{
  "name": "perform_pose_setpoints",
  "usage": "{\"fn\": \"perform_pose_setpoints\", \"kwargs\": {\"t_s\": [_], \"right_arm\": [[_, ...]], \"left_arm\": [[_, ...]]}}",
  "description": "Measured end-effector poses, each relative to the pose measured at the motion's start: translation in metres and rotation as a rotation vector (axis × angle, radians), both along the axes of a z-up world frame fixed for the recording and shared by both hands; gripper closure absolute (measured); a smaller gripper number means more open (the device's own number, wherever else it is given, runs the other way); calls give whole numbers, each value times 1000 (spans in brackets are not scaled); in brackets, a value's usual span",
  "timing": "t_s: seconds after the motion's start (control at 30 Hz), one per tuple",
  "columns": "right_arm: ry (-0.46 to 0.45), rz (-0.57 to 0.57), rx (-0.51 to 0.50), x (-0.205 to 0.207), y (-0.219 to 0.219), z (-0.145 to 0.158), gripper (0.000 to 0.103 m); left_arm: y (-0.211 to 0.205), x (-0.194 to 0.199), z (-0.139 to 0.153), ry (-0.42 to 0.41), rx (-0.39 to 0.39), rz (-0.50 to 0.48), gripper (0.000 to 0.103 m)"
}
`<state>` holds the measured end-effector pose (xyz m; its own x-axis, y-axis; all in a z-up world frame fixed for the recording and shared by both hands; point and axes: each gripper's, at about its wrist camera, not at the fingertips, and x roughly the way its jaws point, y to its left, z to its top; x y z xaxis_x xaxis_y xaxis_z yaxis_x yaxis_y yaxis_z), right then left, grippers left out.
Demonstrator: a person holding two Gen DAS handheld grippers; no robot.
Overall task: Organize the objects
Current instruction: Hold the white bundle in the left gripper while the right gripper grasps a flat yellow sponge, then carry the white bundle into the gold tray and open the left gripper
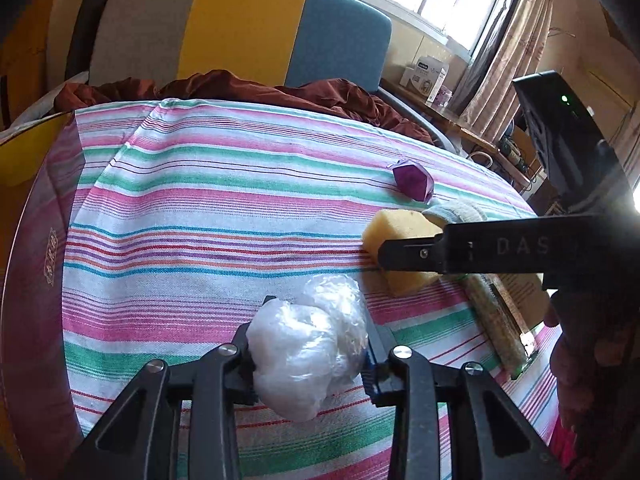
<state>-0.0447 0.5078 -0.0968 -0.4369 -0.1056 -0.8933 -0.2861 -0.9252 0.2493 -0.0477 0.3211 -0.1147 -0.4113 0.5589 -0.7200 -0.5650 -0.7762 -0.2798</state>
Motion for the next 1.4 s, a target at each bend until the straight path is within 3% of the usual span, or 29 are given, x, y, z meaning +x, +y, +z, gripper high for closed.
{"fn": "perform_pose_setpoints", "kwargs": {"t_s": [0.37, 0.53, 0.73, 0.9, 1.07, 1.17, 1.4], "right_arm": [[-15, 35, 38, -3, -4, -4, 41], [-21, 95, 167, -5, -22, -8, 40], [-14, 112, 202, -6, -27, -10, 40], [-7, 120, 221, -3, -27, -9, 40], [-6, 126, 235, -1, -26, -8, 40], [-8, 127, 246, -1, -29, -8, 40], [-8, 131, 260, -3, -30, -8, 40]], "left_arm": [[6, 14, 4, 59, -98, -37, 68], [2, 30, 9, 89, -152, -70, 68], [-19, 63, 33, 63, -76, -164, 69], [-51, 73, 66, 84, -14, -183, 69], [-102, 51, 99, 78, 41, -90, 68], [-132, 23, 110, 66, 11, -14, 68], [-185, -65, 91, -108, -71, 143, 68]]}}
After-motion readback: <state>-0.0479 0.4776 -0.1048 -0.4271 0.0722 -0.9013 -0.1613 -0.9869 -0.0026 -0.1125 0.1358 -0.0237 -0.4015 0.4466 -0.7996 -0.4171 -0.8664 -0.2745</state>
